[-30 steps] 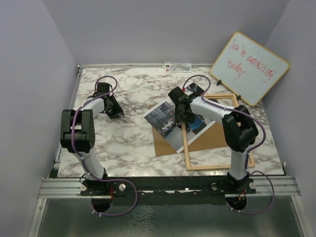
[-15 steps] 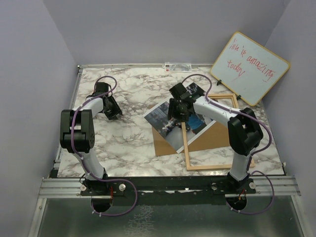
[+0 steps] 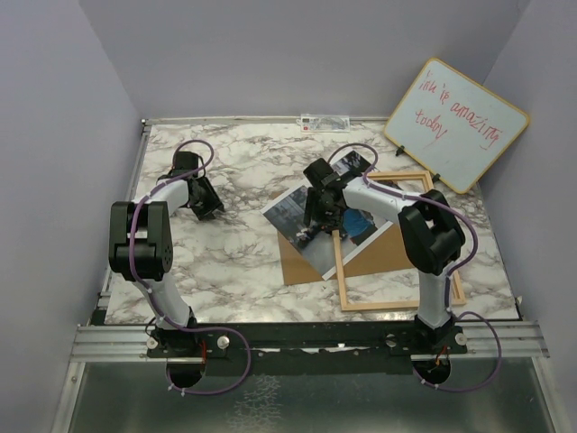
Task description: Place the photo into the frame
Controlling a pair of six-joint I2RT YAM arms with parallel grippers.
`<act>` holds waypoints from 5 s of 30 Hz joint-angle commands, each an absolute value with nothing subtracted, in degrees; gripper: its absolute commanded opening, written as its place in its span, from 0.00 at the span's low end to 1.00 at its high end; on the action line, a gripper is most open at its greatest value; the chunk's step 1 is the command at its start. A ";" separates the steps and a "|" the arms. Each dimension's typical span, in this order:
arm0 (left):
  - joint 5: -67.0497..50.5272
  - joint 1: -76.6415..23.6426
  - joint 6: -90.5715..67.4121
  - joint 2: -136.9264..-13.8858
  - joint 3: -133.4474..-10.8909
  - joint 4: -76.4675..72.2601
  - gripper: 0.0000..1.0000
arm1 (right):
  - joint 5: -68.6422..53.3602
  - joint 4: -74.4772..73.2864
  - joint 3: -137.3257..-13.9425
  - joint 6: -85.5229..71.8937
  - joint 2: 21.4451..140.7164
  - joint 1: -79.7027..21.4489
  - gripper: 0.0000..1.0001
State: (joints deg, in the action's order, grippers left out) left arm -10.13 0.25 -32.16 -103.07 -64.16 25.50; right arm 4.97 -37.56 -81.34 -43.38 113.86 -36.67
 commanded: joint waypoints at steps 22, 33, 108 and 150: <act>-12.45 -2.99 -31.03 -112.38 -59.14 29.26 0.41 | -25.33 -7.88 -67.93 -46.62 108.89 -30.67 0.76; -9.62 -2.99 -30.25 -113.27 -59.80 30.10 0.41 | -31.82 16.40 -59.04 -52.84 104.08 -28.59 0.98; 0.07 -30.42 -58.42 -61.09 -43.68 17.84 0.71 | -12.09 33.73 -69.19 -65.79 90.29 -22.48 0.00; 18.31 -57.13 -58.90 -119.94 -87.44 32.27 0.40 | -3.16 25.93 -64.12 -65.81 74.13 -22.50 0.01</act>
